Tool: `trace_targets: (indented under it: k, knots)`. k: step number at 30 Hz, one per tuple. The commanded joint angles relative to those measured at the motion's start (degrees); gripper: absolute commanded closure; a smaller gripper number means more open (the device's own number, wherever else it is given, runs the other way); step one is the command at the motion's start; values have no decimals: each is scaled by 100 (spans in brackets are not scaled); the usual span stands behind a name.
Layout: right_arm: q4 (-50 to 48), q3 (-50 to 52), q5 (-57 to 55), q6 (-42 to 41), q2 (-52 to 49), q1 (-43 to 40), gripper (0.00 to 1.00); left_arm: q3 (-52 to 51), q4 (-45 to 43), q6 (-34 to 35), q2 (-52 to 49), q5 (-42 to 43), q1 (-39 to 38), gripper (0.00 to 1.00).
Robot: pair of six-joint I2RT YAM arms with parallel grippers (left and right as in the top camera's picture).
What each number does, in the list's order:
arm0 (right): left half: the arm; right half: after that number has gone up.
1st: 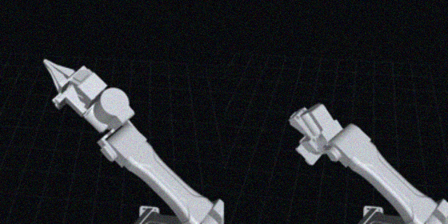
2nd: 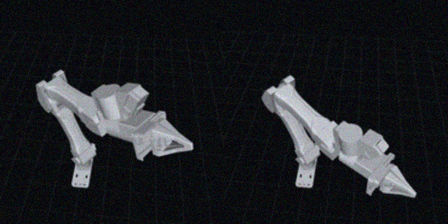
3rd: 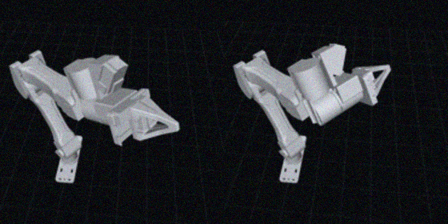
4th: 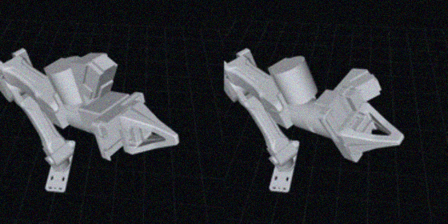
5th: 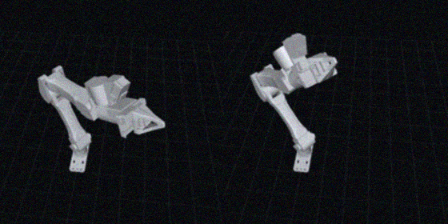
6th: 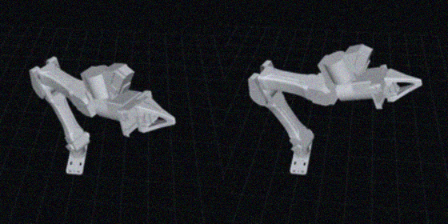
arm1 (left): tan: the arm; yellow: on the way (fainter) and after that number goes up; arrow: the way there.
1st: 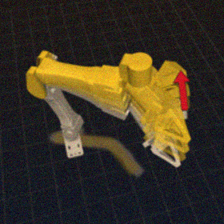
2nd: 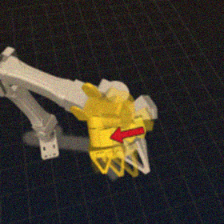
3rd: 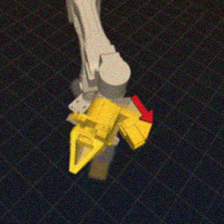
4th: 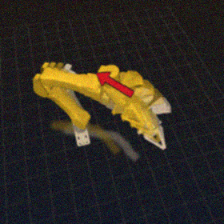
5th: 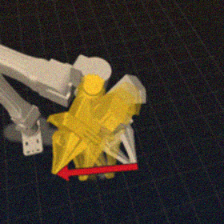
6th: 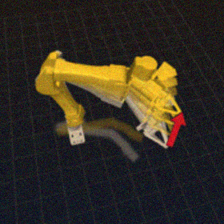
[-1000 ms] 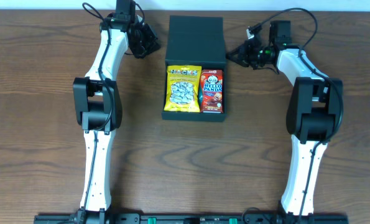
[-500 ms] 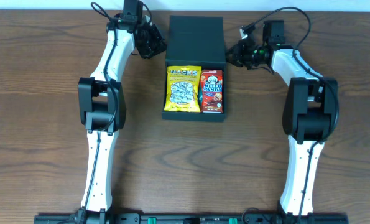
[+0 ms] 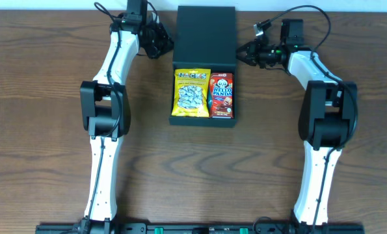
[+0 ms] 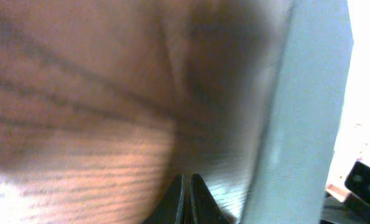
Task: Pack container
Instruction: 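Move both grippers to the back corners of the green box lid, then lift the lid upright with both grippers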
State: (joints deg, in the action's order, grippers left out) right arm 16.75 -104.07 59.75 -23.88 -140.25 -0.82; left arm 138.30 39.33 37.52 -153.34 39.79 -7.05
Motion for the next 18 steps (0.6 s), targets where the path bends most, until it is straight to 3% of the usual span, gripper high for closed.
trace_targets:
  k: [1, 14, 18]
  knots:
    - [-68, -13, 723, 125, -111, -136, 98, -26, -155, -24, -15, 391, 146, 94]
    - [-240, -13, 1401, 378, -111, -199, 98, -26, -494, -282, -15, 1241, 306, 94]
    - [61, -13, 409, 57, -111, -260, 99, -24, -313, -240, -15, 898, 365, 94]
